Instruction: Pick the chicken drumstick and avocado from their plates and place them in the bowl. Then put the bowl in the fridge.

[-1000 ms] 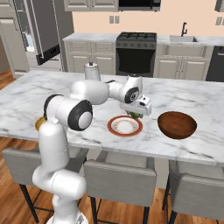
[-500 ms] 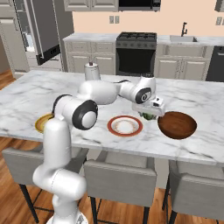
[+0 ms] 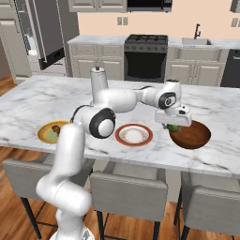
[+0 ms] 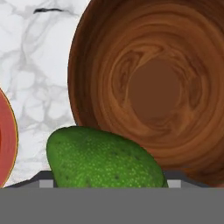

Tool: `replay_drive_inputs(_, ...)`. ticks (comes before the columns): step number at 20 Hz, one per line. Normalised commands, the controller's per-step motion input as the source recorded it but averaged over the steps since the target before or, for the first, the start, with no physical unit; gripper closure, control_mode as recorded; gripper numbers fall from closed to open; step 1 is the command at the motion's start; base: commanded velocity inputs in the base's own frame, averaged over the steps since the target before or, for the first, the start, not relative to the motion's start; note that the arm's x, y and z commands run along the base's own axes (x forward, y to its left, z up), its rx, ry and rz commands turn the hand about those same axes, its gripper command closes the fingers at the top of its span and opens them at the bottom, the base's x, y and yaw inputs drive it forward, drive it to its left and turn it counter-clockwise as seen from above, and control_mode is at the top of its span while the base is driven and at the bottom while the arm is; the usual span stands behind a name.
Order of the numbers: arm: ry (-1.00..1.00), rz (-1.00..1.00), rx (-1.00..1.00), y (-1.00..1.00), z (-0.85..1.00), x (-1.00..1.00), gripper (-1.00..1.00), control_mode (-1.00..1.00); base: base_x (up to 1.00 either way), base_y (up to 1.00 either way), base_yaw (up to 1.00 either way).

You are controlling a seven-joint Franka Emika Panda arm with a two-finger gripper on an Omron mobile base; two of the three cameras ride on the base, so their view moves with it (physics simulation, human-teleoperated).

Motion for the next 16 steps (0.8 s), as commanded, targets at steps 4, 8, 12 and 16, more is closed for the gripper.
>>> replay_drive_inputs(4, 0.11, 0.00, 0.02, -0.46, -0.11, 0.22, 1.00, -1.00, 0.00, 0.00, 0.00)
replay_drive_inputs(8, 0.06, 0.00, 0.08, -0.17, -0.26, 0.11, 1.00, -1.00, 0.00, 0.00, 0.00)
replay_drive_inputs(12, 0.00, 0.00, 0.14, -0.06, -0.23, 0.11, 1.00, -1.00, 0.00, 0.00, 0.00)
replay_drive_inputs(16, 0.00, 0.00, 0.12, -0.03, -0.13, 0.01, 1.00, -1.00, 0.00, 0.00, 0.00)
